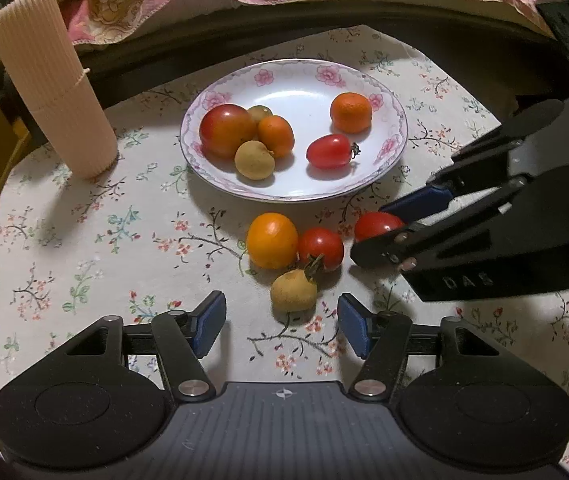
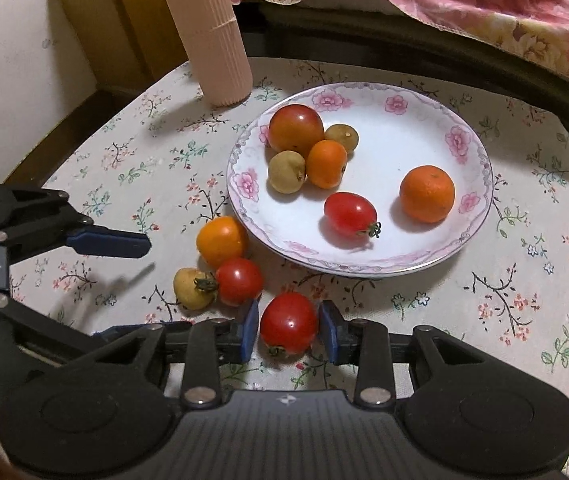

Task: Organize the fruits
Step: 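Withdraw both tools toward the remaining tan fruit and red cherry tomato, then grasp the small tan fruit with the left tool while the right tool grasps another red cherry tomato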

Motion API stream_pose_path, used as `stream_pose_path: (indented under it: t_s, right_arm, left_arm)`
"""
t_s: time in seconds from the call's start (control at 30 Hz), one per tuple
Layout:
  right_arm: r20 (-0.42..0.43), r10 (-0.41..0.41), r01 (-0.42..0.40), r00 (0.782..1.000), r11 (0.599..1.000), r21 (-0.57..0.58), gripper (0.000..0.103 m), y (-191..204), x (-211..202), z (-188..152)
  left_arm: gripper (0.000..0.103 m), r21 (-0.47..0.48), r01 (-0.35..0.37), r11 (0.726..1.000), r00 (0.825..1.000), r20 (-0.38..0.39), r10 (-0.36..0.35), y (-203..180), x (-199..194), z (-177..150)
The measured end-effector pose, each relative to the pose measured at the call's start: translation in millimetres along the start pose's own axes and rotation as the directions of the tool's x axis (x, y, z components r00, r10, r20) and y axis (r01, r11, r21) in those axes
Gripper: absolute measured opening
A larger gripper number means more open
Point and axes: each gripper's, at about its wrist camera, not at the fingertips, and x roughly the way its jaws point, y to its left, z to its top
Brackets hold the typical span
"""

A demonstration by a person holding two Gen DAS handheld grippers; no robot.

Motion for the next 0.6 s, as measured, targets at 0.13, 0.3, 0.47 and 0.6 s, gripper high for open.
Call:
stream_pose_path:
  t_s: [0.13,0.3,0.47,0.6]
  right_arm:
    - [-0.010,0.000,0.000,1.000,1.000,-0.001,0.032,-0.9,-2.9,-2.7]
    - [-0.017,-0.003,0.004,1.000,1.000,0.017,0.031,-7.2,-7.2,-6.3]
    - [-0.023,-0.001,0.002,1.000,1.000,0.022,0.031,-10.1,-10.7,-8.0]
    - [-0.028,-0.008,0.009,1.000,1.000,0.017,0.031,-9.2,-12.5,-8.6]
  left_arm:
    - [0.060,-0.006,0.025,1.000,1.000,0.001,-0.025,-2.2,6.5,3.5]
    - [0.053,-0.019,0.035,0.999,0.999,0.003,-0.035,-3.7,14.5,5.1]
    - [0.038,-0.039,0.040,0.998,0.999,0.002,-0.040,-2.5,13.3,6.5]
    - [0.034,-0.037,0.032,0.999,0.999,-0.013,-0.032,-3.3,9.7,3.6]
